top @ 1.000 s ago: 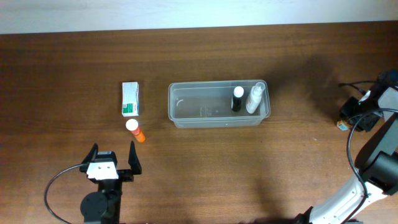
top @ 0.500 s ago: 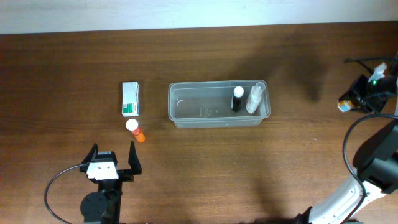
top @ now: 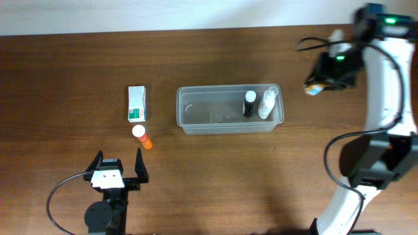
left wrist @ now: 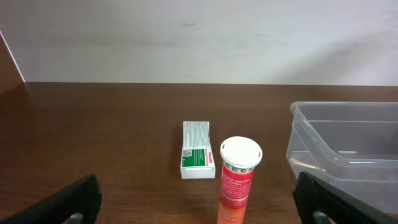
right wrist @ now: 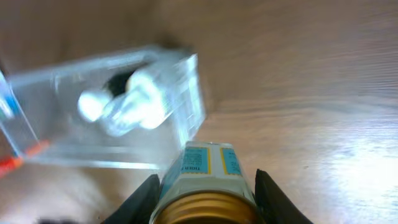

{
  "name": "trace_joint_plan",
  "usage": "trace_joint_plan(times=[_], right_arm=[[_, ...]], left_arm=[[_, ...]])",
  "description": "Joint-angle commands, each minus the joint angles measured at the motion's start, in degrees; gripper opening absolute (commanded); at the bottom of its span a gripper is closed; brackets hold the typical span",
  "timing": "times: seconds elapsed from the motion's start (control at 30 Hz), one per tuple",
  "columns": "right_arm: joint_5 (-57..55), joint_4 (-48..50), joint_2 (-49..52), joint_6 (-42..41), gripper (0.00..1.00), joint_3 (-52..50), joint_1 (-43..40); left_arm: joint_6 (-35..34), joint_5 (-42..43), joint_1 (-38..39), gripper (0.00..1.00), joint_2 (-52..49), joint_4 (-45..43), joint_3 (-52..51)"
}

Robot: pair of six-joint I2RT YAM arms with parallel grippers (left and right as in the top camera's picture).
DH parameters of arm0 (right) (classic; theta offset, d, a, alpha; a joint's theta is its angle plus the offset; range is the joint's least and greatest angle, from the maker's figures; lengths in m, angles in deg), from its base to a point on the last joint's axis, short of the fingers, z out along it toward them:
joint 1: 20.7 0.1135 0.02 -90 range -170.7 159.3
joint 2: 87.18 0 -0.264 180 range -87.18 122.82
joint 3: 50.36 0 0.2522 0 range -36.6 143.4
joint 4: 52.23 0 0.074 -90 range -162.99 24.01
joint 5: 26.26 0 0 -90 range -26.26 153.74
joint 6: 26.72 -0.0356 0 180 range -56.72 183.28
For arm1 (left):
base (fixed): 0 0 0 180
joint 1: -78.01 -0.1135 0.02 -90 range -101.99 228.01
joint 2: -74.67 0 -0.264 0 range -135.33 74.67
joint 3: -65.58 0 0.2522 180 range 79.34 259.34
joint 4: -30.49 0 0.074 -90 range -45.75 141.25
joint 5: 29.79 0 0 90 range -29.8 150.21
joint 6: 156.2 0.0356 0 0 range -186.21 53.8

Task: Pack container
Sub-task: 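Lift the jar with right gripper and carry it over the container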

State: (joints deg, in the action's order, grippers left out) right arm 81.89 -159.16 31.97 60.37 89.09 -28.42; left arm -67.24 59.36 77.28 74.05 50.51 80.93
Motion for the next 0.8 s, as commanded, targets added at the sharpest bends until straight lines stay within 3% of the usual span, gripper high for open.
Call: trace_joint_plan(times=[0.0, 0.27, 0.77], right_arm=[[-3.9, -0.5, -1.7, 1.2, 0.35, 1.1, 5.8], [-10.9, 2.4, -1.7, 1.0, 0.36, 1.0, 18.5], [-11.4, 3.9, 2.2, 0.5, 0.36, 0.9, 27.8]], left_arm=[[0.9, 0.6, -0.3, 1.0, 0.3, -0.2, -0.4], [0.9, 0.6, -0.3, 0.99, 0.3, -0.2, -0.4], [0.9, 0.6, -0.3, 0.99, 0.3, -0.2, -0.4]])
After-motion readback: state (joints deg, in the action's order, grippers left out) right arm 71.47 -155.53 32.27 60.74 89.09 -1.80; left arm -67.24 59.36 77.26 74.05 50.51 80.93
